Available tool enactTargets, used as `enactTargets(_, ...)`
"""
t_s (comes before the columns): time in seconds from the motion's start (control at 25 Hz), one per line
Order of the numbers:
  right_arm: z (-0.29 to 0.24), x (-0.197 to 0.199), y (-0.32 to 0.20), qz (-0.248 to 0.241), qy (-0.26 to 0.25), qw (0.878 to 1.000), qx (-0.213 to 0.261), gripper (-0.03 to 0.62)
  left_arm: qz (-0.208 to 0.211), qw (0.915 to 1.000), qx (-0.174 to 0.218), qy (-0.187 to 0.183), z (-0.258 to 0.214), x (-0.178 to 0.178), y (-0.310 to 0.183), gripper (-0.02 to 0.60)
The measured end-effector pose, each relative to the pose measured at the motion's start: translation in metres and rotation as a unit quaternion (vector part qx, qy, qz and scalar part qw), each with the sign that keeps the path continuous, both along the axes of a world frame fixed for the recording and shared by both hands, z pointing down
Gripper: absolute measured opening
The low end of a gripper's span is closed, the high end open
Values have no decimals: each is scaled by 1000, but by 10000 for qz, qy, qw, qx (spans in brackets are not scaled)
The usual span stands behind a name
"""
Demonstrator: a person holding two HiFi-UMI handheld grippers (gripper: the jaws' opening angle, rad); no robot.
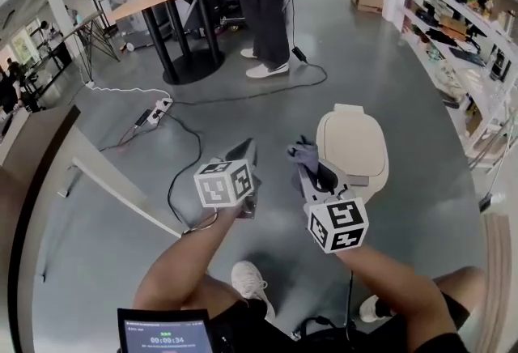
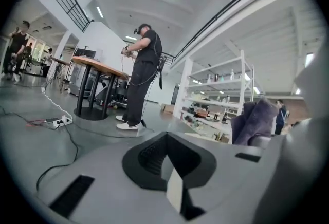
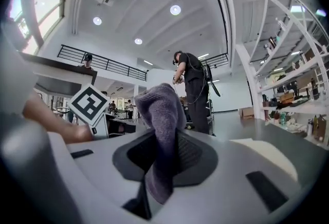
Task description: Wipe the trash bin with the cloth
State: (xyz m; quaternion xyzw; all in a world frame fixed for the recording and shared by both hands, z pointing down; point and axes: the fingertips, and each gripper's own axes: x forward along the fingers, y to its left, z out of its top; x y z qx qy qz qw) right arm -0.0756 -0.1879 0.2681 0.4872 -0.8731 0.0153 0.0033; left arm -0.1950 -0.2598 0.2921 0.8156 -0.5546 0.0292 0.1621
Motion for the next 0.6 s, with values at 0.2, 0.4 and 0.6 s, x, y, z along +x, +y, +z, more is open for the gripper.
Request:
enactTargets(0.2,-53,70,27,94,-3,10000,14,74,325,9978,484,320,-65,58,47,-2)
enactTargets(0.4,-73,140,63,414,495,9979,-19,74,801,9915,1022,-4,-101,108,95,-2)
enactTargets(0.6,-87,205,83,1156,459,9922,105,74,593,9932,994,-76,-111,119,101,-2)
